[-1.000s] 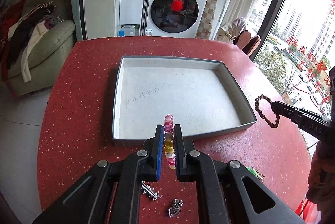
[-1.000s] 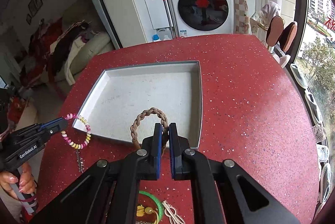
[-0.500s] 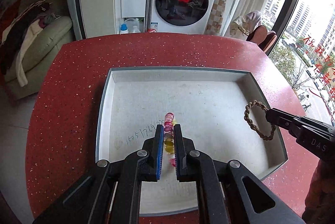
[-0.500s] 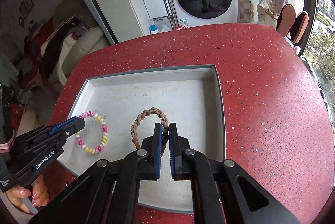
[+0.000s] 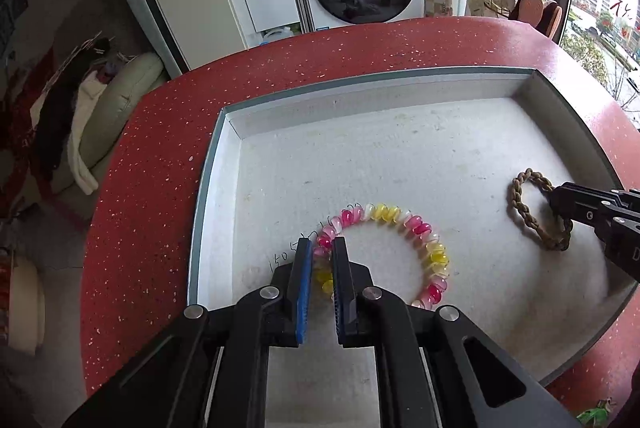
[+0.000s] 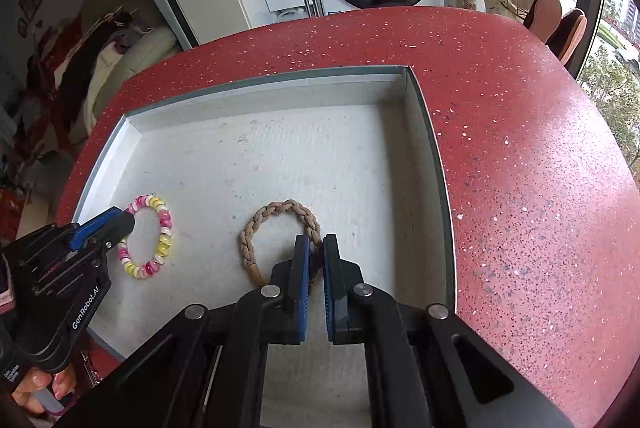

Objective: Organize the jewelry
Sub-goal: 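Carry both bracelets into the white tray and open both tools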

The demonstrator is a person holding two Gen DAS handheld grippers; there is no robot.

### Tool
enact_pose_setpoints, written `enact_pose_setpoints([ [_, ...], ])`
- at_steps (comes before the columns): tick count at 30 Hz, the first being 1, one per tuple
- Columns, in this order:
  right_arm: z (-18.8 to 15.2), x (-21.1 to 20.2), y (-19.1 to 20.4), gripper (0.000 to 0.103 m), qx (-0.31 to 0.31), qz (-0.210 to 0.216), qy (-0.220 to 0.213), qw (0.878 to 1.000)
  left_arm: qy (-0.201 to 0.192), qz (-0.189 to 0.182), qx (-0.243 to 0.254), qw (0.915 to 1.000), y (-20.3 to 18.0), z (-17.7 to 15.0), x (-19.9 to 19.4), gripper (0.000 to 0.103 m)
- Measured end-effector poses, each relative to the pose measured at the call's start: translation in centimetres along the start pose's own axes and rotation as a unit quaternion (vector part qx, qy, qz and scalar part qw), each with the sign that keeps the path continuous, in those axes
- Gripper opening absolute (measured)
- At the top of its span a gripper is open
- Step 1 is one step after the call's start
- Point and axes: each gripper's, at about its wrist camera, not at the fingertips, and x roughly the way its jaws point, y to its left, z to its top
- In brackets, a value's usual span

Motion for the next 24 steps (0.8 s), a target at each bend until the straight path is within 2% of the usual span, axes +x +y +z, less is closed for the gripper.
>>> enact_pose_setpoints([
  [1,0.0,0.0,0.0,0.010,-0.001,0.001,0.001,1.000,0.000,0.004,0.004,1.0000,-0.1,0.0,-0.1,0.028],
  [2,0.0,-0.1,0.0,0.015,-0.001,0.004,0.002,1.000,0.001,0.006,0.005,1.0000,-0.3,-0.1,-0.2,0.028],
  [3,0.0,-0.3,-0.1,0.027,0.002,0.006,0.004,1.000,-0.002,0.003,0.001,1.0000,-0.2,-0.2,-0.4,0.028],
  [4,-0.1,-0.5,-0.2,0.032,0.005,0.010,0.002,1.000,-0.008,-0.003,-0.005,0.9999,0.0,-0.2,-0.8,0.028],
  [6,-0.1,-1.3,-0.1,0.051,0.009,0.021,-0.012,1.000,-0.025,-0.009,-0.016,0.9995,0.4,-0.3,-1.7,0.029],
  [13,-0.3,-5.1,0.2,0.059,0.020,0.043,-0.050,0.998,-0.046,-0.017,-0.028,0.9984,1.4,-0.5,-3.4,0.029],
  [18,-1.4,-8.1,0.6,0.071,0.025,0.056,-0.071,0.996,-0.053,-0.039,-0.041,0.9970,2.0,-1.4,-5.1,0.029],
  [19,-1.7,-8.8,0.6,0.071,0.026,0.060,-0.075,0.995,-0.056,-0.045,-0.045,0.9964,2.2,-1.6,-5.5,0.040],
  [20,-2.0,-9.4,0.6,0.074,0.026,0.063,-0.079,0.995,-0.057,-0.049,-0.049,0.9960,2.4,-1.8,-5.9,0.058],
  [21,-2.3,-9.9,0.6,0.079,0.026,0.064,-0.081,0.994,-0.056,-0.048,-0.054,0.9958,2.6,-2.1,-6.3,0.103],
  [24,-3.5,-11.5,0.7,0.081,0.028,0.067,-0.091,0.993,-0.077,-0.038,-0.060,0.9944,3.1,-3.1,-7.9,0.103],
])
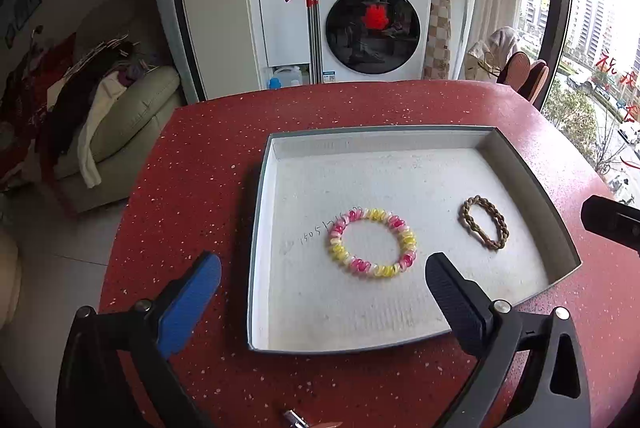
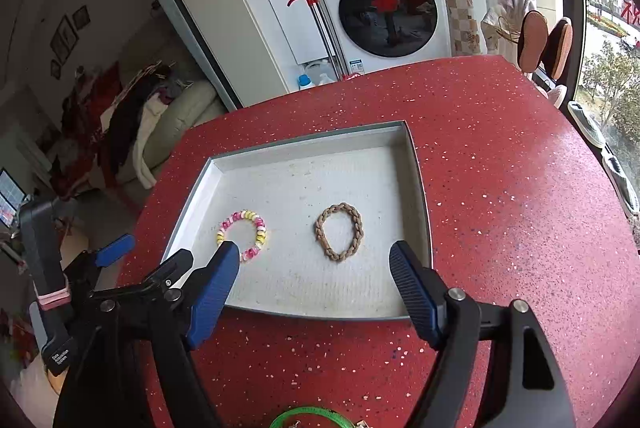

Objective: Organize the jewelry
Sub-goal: 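Carry both bracelets into the white tray and open both tools, then grasp the brown coiled hair tie with the left tool while the right tool grasps the beige hair clip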

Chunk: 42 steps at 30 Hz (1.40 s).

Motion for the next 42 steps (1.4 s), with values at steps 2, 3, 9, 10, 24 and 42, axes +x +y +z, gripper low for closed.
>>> enact_pose_setpoints([
  [2,-0.7,-1.1,-0.1,0.082,0.007,0.002,-0.003,1.000,-0.003,-0.006,-0.001,1.0000,0.2,-0.6,-0.9,0.103],
  [3,-1.1,-1.5,-0.2,0.086,0.013,0.004,-0.007,1.000,-0.005,-0.007,-0.001,1.0000,0.3,-1.0,-1.4,0.103],
  [9,-4.5,-4.6,-0.7,0.103,0.036,0.034,-0.020,0.999,-0.010,0.003,0.004,0.9999,0.1,-4.2,-4.6,0.103],
  [10,-5.0,-5.1,-0.7,0.103,0.035,0.037,-0.020,0.998,-0.010,0.000,0.006,0.9999,0.1,-4.9,-5.1,0.103],
  [24,-13.4,-6.4,-4.0,0.103,0.014,-0.073,0.048,0.996,0.051,-0.062,0.007,0.9967,-3.8,-13.0,-7.9,0.103],
  [42,-15.3,-3.9,-4.9,0.071,-0.079,-0.111,0.090,0.987,0.100,-0.055,0.007,0.9934,-6.8,-15.0,-6.0,0.096],
])
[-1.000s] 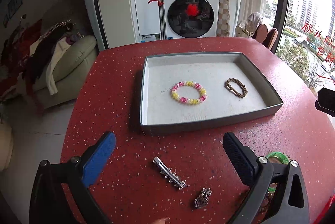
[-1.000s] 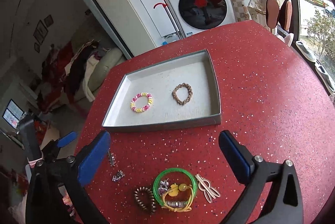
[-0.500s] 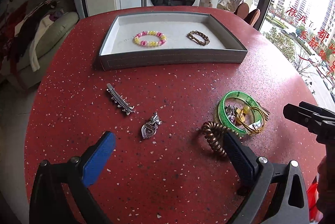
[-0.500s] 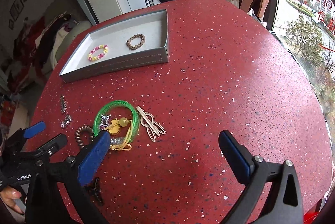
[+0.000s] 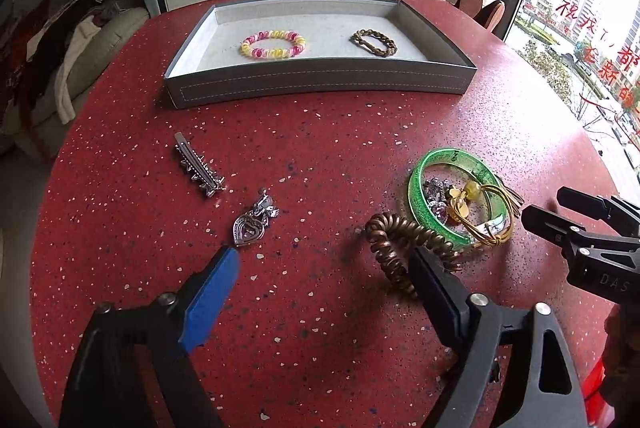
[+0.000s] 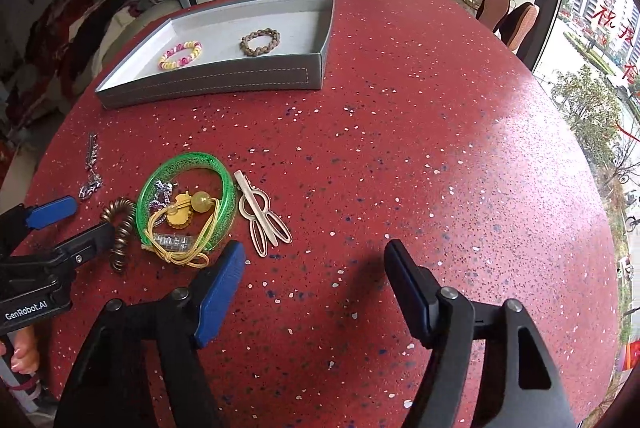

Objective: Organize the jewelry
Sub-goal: 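Grasp the brown coiled hair tie with the left tool while the right tool grasps the beige hair clip, then carry the hair tie and hair clip into the tray and open both tools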

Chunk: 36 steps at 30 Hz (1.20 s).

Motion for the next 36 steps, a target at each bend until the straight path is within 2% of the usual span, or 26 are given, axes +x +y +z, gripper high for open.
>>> enact_pose_setpoints([
  [5,0.7,0.7,1.5,0.064,-0.040,-0.002,-0.002,0.999,0.005,0.002,0.008,1.0000,-0.6,0.0,0.5,0.095],
  [7,1.1,0.9,2.1,0.061,-0.055,-0.002,-0.002,0.998,0.007,0.002,0.011,0.9999,-0.7,0.1,0.6,0.089],
  [12,1.9,1.4,2.7,0.056,-0.071,0.003,-0.003,0.997,0.006,0.008,0.019,0.9998,-1.0,0.2,0.7,0.089],
  [16,2.2,1.5,3.0,0.051,-0.079,0.009,-0.001,0.997,0.002,0.006,0.029,0.9995,-1.1,0.3,0.6,0.075],
  [18,2.2,1.5,3.0,0.041,-0.081,0.011,0.000,0.997,0.000,0.005,0.034,0.9994,-1.3,0.4,0.6,0.068],
  [19,2.2,1.4,3.1,0.037,-0.084,0.011,0.000,0.996,-0.001,0.004,0.036,0.9993,-1.3,0.4,0.5,0.060],
  [21,2.2,1.4,3.4,0.019,-0.088,0.016,0.002,0.996,-0.003,0.000,0.042,0.9991,-1.4,0.4,0.4,0.045],
  [24,2.1,1.3,3.6,0.018,-0.091,0.009,0.000,0.996,-0.005,-0.005,0.046,0.9989,-1.4,0.4,0.4,0.029],
  [31,2.2,0.0,2.2,0.018,-0.048,0.022,-0.016,0.999,-0.021,-0.048,0.028,0.9982,-0.5,0.4,-0.9,0.029],
  [36,2.7,-1.3,1.2,0.018,-0.019,0.037,-0.028,0.999,-0.033,-0.058,0.020,0.9976,0.3,1.0,-1.9,0.029],
])
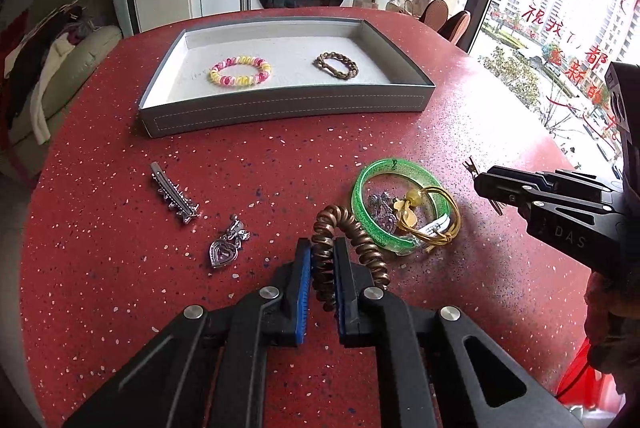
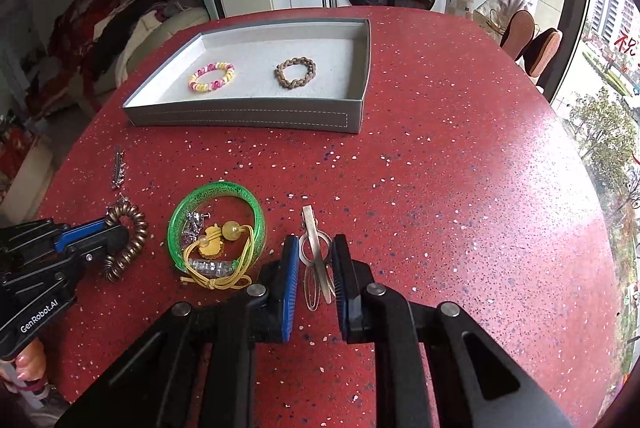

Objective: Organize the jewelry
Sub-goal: 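Carry the hair tie and hair clip into the tray and open both tools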

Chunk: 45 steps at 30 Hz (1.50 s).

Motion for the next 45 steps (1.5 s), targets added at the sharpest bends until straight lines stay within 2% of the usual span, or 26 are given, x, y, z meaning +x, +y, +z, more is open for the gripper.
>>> enact_pose_setpoints([
  [9,3.0,-1.4,-0.4,0.018,0.037,0.039,-0.027,0.998,-0.029,0.001,-0.014,0.9995,2.0,2.9,-2.0,0.029],
  [20,9.9,0.1,0.3,0.018,0.029,0.059,-0.041,0.997,-0.059,0.020,-0.022,0.9978,5.6,10.1,-1.8,0.029],
  [29,16.2,4.3,-0.1,0.018,0.049,0.069,-0.038,0.996,-0.043,0.033,-0.035,0.9979,8.0,16.5,2.3,0.029],
  [35,19.0,8.2,-0.6,0.018,0.063,0.063,-0.025,0.996,-0.036,0.052,-0.032,0.9975,8.8,19.6,6.3,0.029],
  [38,19.6,10.1,-0.8,0.018,0.070,0.056,-0.017,0.996,-0.032,0.072,-0.026,0.9965,9.2,20.4,8.6,0.029],
  [45,19.5,13.8,-1.2,0.018,0.076,0.035,0.002,0.997,-0.005,0.089,-0.026,0.9957,9.8,20.1,12.7,0.029],
])
